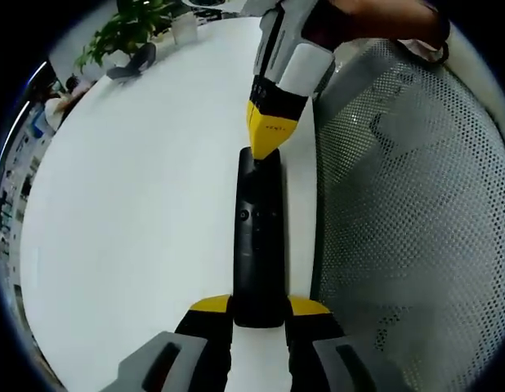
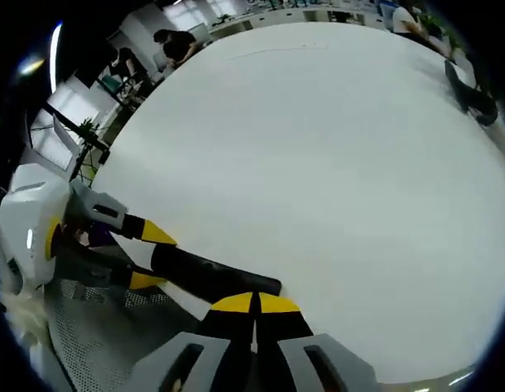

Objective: Press the specified remote control buttons in sequence, fully releasing each button before pressing the next.

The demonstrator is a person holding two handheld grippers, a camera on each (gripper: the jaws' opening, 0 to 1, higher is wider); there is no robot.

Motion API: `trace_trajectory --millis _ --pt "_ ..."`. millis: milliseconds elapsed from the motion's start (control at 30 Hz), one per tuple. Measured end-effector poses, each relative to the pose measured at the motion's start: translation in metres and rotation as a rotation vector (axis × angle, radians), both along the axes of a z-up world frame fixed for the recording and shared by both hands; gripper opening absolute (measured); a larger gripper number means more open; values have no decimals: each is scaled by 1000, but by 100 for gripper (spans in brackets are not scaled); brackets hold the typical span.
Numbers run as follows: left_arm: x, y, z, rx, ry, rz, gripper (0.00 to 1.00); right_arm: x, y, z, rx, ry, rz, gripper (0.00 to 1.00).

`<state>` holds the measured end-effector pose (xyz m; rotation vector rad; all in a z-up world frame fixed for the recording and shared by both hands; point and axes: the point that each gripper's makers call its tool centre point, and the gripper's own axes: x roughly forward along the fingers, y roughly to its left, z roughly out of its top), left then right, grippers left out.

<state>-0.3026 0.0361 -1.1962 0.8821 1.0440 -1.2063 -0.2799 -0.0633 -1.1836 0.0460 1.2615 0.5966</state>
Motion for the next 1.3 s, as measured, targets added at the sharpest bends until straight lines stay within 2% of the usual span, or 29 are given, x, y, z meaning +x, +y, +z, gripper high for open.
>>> trace_trajectory --millis 333,833,1300 --pt "0 0 0 4 1 -5 23 1 -1 0 13 -14 -43 0" --pt "0 0 0 -9 -1 1 23 1 -2 1 2 -28 -32 0" --pt "0 0 0 -10 -1 4 23 2 -3 0 18 0 -60 0"
